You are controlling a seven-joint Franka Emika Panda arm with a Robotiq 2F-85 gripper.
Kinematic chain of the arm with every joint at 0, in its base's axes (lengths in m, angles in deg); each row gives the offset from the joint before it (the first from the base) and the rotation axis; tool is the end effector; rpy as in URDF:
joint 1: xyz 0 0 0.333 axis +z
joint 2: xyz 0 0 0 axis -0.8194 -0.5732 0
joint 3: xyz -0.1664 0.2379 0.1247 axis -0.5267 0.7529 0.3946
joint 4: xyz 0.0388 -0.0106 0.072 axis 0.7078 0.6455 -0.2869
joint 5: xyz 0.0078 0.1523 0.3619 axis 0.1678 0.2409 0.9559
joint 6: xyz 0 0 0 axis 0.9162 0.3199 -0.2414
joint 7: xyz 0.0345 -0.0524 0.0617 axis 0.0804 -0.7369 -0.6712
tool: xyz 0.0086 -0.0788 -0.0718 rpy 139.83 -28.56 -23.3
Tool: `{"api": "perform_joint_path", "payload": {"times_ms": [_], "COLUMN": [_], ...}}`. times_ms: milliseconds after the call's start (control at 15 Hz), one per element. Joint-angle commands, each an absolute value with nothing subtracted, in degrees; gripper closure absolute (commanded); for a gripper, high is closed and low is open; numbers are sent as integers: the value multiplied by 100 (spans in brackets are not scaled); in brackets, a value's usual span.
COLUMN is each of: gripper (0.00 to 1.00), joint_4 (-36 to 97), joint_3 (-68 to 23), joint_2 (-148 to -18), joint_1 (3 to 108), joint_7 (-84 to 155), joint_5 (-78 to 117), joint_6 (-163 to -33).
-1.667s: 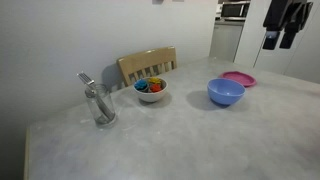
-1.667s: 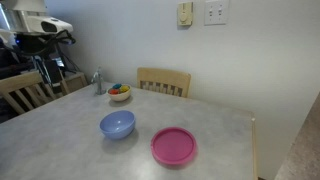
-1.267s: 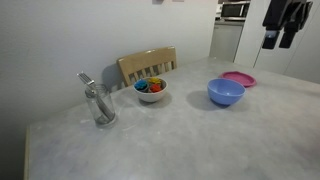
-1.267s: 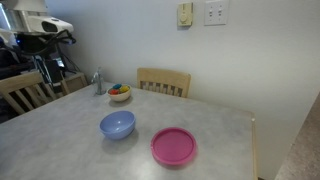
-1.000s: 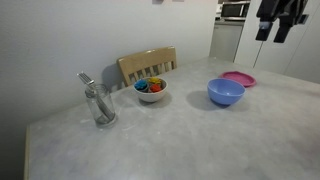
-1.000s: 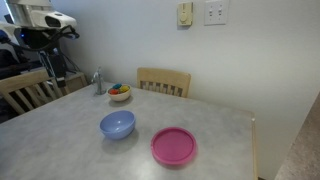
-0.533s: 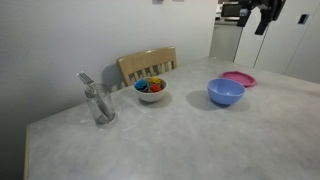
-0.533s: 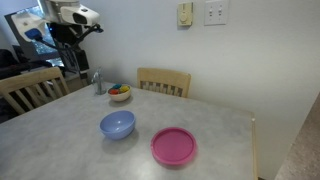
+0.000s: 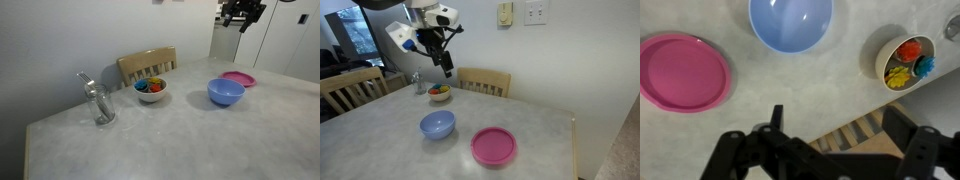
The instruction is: Place the pink plate on the blue bowl
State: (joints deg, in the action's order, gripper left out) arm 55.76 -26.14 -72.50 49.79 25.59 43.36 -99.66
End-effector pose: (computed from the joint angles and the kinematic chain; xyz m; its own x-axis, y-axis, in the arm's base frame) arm 0.5746 -0.1291 0.4121 0.9005 -0.3822 0.2072 -0.3238 -0.9076 -0.2671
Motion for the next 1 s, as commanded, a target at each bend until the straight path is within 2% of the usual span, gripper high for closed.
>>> {"api": "perform_joint_path", "payload": {"times_ms": [0, 333, 667, 933], "gripper": [0, 0, 0, 0], "joint_4": [5477, 5211, 4890, 4588], "joint_3": [-2525, -2514, -2753, -2674], "joint_2": [-7396, -7762, -8317, -9009], "joint_1": [4806, 4667, 4756, 4562], "joint_7": [2557, 2523, 2890, 2728], "joint_5": [4328, 4359, 2338, 2381], "joint_6": [-10044, -10131, -9901, -10338]}}
